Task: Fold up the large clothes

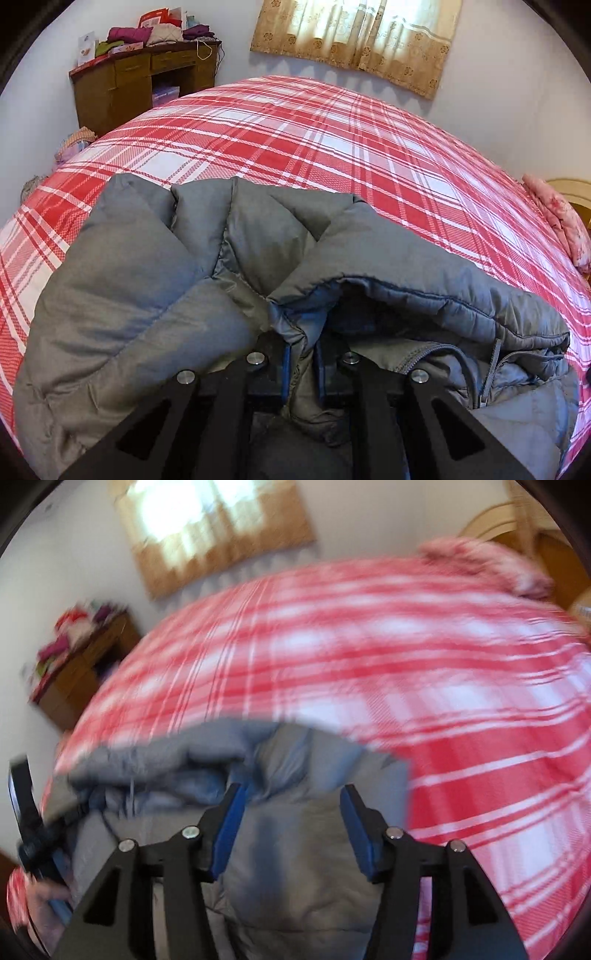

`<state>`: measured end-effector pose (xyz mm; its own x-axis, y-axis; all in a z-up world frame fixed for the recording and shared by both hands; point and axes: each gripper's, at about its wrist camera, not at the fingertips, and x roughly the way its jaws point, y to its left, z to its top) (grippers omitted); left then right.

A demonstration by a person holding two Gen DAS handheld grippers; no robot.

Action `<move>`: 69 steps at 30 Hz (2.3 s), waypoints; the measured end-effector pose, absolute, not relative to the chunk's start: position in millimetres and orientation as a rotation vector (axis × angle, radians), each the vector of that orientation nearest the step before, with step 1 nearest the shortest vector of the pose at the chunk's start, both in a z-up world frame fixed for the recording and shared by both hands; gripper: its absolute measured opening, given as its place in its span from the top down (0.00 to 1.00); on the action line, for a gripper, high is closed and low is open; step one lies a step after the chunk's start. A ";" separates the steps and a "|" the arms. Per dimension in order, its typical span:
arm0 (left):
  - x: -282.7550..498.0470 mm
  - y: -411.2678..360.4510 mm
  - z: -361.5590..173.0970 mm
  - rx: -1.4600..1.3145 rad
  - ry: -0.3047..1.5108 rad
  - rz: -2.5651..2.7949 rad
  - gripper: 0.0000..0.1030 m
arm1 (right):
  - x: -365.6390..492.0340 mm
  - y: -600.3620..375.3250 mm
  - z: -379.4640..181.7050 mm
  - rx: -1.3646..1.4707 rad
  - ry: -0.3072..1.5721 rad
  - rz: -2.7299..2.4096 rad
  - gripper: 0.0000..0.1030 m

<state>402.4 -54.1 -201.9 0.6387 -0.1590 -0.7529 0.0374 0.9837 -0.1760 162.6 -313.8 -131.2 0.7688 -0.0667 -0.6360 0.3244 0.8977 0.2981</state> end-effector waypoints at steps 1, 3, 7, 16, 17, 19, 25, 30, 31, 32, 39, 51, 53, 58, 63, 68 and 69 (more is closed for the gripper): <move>402.3 -55.4 -201.6 -0.138 0.870 -0.108 0.89 | 170.3 -310.4 -120.9 0.414 0.639 -0.205 0.63; 401.1 -57.8 -201.0 -0.129 0.869 -0.105 0.89 | 194.6 -300.5 -108.5 0.416 0.626 -0.187 0.65; 399.6 -60.7 -199.5 -0.111 0.872 -0.100 0.89 | 255.1 -276.2 -130.1 0.454 0.728 -0.208 0.65; 355.2 -34.6 -156.4 -0.011 0.932 -0.239 0.88 | 267.2 -262.7 -184.7 0.344 0.802 -0.210 0.68; 346.6 -32.9 -149.3 0.011 0.924 -0.249 0.88 | 267.6 -260.6 -185.2 0.327 0.803 -0.213 0.68; 337.3 -36.2 -132.1 0.030 0.893 -0.290 0.88 | 268.7 -257.1 -185.5 0.304 0.804 -0.223 0.68; 374.0 -74.9 -84.8 -0.033 0.777 -0.350 0.88 | 269.6 -252.3 -187.0 0.281 0.806 -0.226 0.68; 421.4 -98.3 -114.9 -0.016 0.838 -0.284 0.88 | 266.7 -250.5 -188.2 0.276 0.799 -0.220 0.68; 426.7 -98.0 -133.5 0.015 0.880 -0.230 0.88 | 266.2 -251.6 -188.6 0.284 0.796 -0.214 0.68; 427.5 -94.7 -145.0 0.021 0.904 -0.210 0.88 | 265.0 -253.5 -188.9 0.297 0.791 -0.207 0.68; 405.0 -84.0 -194.7 0.076 0.855 -0.210 0.88 | 265.4 -253.6 -188.9 0.305 0.789 -0.204 0.68; 414.0 -84.9 -200.4 0.070 0.841 -0.207 0.88 | 272.5 -240.1 -190.6 0.176 0.854 -0.224 0.68; 414.0 -86.3 -200.5 0.076 0.837 -0.202 0.88 | 273.4 -241.1 -190.9 0.180 0.853 -0.225 0.68; 412.7 -87.0 -200.3 0.083 0.834 -0.197 0.88 | 274.9 -239.7 -191.4 0.167 0.852 -0.232 0.68; 412.3 -88.0 -200.4 0.097 0.830 -0.191 0.88 | 274.9 -237.1 -191.5 0.151 0.848 -0.243 0.67; 408.0 -94.3 -195.8 0.148 0.824 -0.168 0.88 | 274.3 -235.9 -188.2 0.147 0.843 -0.247 0.67; 405.9 -93.6 -193.5 0.150 0.824 -0.168 0.88 | 272.0 -238.0 -185.5 0.163 0.833 -0.239 0.67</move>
<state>405.9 -93.6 -193.5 0.6670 -0.0906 -0.7395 0.2068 0.9761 0.0670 272.0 -238.0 -185.5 0.6482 -0.1455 -0.7474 0.2724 0.9609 0.0493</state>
